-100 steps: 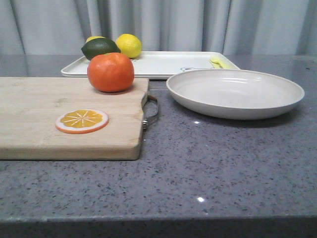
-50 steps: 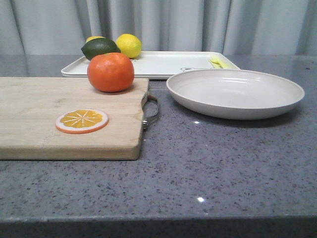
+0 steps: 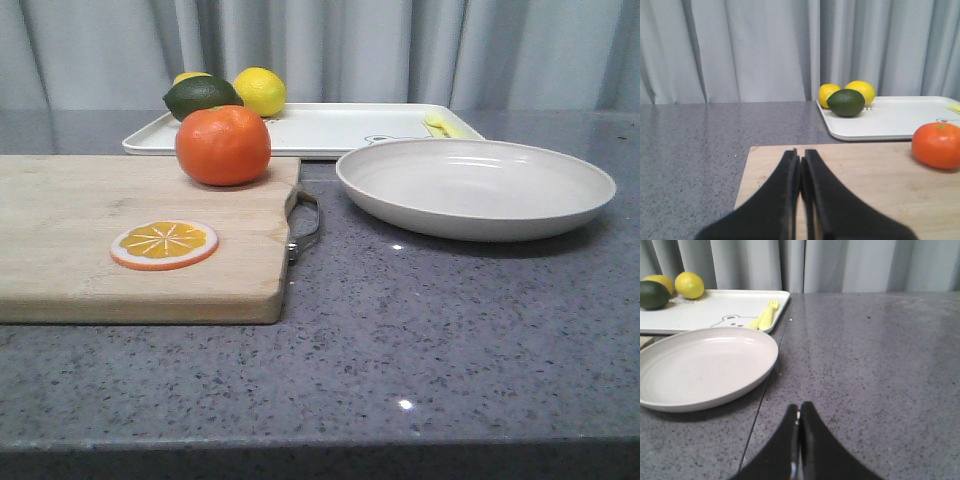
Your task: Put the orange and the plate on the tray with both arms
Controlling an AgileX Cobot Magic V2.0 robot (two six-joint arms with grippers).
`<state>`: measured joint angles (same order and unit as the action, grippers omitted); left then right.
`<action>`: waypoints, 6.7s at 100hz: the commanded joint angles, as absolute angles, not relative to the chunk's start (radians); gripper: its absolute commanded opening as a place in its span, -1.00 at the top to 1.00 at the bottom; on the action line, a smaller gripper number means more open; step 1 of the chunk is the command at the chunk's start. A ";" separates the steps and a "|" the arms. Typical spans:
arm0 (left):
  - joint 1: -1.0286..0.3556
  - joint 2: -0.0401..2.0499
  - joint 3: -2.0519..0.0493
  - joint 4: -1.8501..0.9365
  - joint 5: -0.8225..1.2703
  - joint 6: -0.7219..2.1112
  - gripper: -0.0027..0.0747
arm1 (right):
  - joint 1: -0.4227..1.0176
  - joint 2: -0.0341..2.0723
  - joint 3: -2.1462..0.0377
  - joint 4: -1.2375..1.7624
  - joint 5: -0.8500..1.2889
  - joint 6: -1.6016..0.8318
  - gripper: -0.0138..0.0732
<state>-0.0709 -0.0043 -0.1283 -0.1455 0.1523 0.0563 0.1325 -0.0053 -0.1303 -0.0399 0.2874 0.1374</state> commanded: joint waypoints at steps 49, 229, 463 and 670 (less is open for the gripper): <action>-0.071 0.371 -0.652 -0.209 0.601 0.059 0.98 | 0.129 0.432 -0.695 -0.032 0.734 0.095 0.84; -0.413 1.235 -0.990 -0.897 0.356 0.872 -0.48 | 0.129 0.463 -0.701 -0.029 0.757 0.095 -0.75; -0.654 1.755 -1.445 -0.904 0.334 0.861 0.29 | 0.129 0.463 -0.701 -0.029 0.835 0.095 -0.75; -0.628 1.585 -1.340 -0.880 0.203 0.837 -0.75 | 0.129 0.463 -0.701 -0.074 0.847 0.095 -0.75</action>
<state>-0.6507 1.6994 -1.3812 -0.8538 0.2982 0.8501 0.1325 0.4485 -0.6676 -0.0522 0.9005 0.1007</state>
